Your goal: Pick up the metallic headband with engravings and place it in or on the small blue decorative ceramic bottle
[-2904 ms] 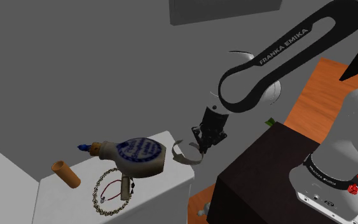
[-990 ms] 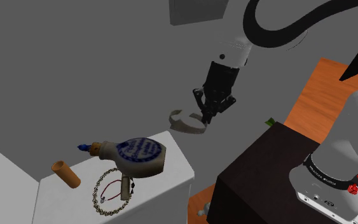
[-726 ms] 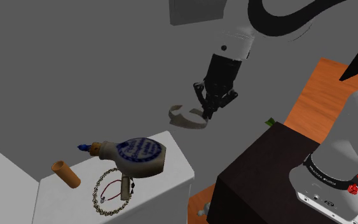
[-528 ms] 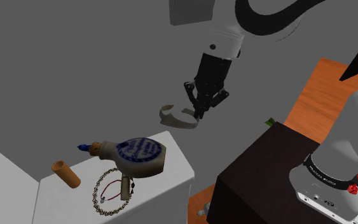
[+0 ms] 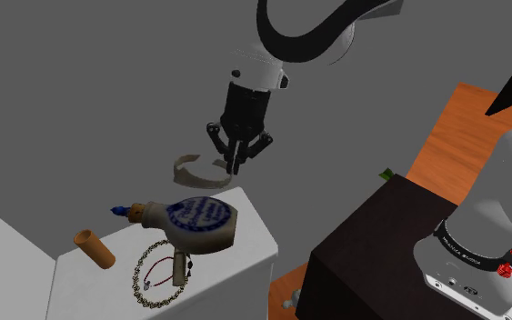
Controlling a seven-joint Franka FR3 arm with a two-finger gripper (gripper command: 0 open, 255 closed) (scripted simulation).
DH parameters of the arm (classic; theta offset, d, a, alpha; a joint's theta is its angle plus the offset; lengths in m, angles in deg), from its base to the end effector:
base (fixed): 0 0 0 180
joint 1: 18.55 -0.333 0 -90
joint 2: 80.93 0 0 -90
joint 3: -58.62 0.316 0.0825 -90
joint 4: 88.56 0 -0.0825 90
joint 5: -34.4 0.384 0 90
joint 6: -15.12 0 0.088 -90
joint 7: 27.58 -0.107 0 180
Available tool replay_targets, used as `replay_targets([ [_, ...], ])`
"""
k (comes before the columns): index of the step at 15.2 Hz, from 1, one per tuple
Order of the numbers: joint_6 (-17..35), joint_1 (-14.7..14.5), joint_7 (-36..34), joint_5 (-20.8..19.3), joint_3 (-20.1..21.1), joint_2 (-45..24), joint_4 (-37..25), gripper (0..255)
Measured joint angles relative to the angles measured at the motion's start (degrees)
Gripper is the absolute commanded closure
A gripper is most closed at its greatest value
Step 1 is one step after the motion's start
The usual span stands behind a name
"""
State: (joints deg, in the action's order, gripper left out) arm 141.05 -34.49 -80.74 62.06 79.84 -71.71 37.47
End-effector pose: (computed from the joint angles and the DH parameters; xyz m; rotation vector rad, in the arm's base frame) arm 0.3997 0.3301 0.4637 -2.6788 0.7352 0.1997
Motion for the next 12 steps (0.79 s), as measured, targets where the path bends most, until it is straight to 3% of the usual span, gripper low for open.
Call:
replay_targets([
  [6,1.7,-0.9,-5.9,-6.0,2.2,-12.3,-11.8,255],
  [12,5.7,-1.5,-5.7,-6.6,2.5,-15.4,-10.9,255],
])
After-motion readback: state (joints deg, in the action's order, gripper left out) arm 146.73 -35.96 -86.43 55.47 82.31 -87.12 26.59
